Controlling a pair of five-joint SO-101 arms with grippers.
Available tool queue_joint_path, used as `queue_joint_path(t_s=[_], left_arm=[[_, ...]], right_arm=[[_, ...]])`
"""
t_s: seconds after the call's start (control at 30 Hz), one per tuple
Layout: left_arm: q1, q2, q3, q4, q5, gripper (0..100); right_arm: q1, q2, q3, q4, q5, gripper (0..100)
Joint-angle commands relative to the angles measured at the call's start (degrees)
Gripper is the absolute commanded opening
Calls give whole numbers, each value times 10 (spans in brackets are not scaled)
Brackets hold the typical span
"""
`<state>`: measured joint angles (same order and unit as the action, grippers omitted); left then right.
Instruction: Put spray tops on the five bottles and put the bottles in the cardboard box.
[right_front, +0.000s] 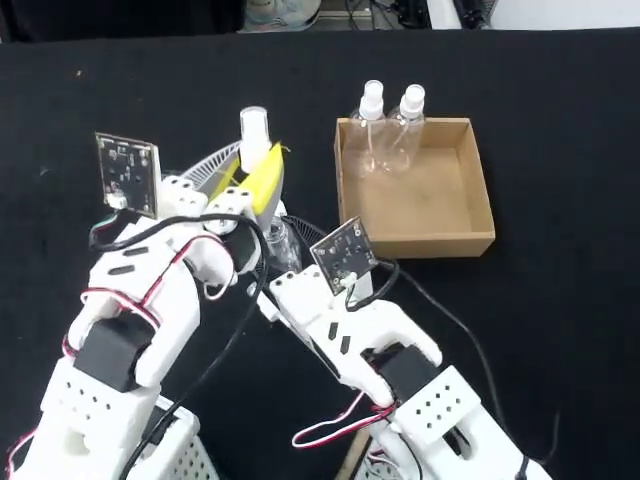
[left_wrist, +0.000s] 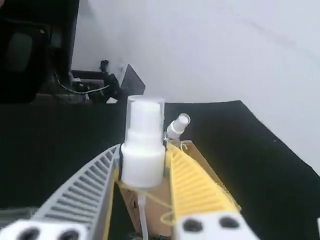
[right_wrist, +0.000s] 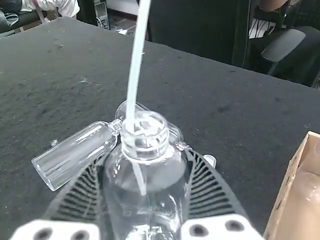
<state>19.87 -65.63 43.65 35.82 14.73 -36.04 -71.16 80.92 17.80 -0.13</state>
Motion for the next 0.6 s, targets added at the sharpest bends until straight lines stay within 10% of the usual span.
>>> queue_joint_path(t_s=[0.0,0.57], left_arm=[[5,-22,19,-13,52,91],[-21,-72,6,43,100,195]], right_arm=[[-5,-11,-6,-18,-4,11],[-5,-11,-5,-18,-4,11]])
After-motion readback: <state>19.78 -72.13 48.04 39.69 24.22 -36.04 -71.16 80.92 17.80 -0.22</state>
